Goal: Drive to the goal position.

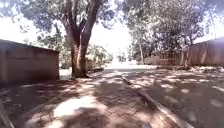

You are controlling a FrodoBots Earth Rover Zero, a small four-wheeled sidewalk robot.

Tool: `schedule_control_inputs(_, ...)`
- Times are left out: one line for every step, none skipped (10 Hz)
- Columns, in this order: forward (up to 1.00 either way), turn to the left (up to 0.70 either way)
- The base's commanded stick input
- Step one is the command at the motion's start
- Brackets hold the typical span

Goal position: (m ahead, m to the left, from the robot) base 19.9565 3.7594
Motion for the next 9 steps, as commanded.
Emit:
schedule_control_inputs(0.70, 0.00)
schedule_control_inputs(0.70, 0.00)
schedule_control_inputs(0.70, 0.00)
schedule_control_inputs(0.70, 0.00)
schedule_control_inputs(0.70, 0.00)
schedule_control_inputs(0.70, 0.00)
schedule_control_inputs(0.70, 0.00)
schedule_control_inputs(0.70, 0.00)
schedule_control_inputs(0.70, 0.00)
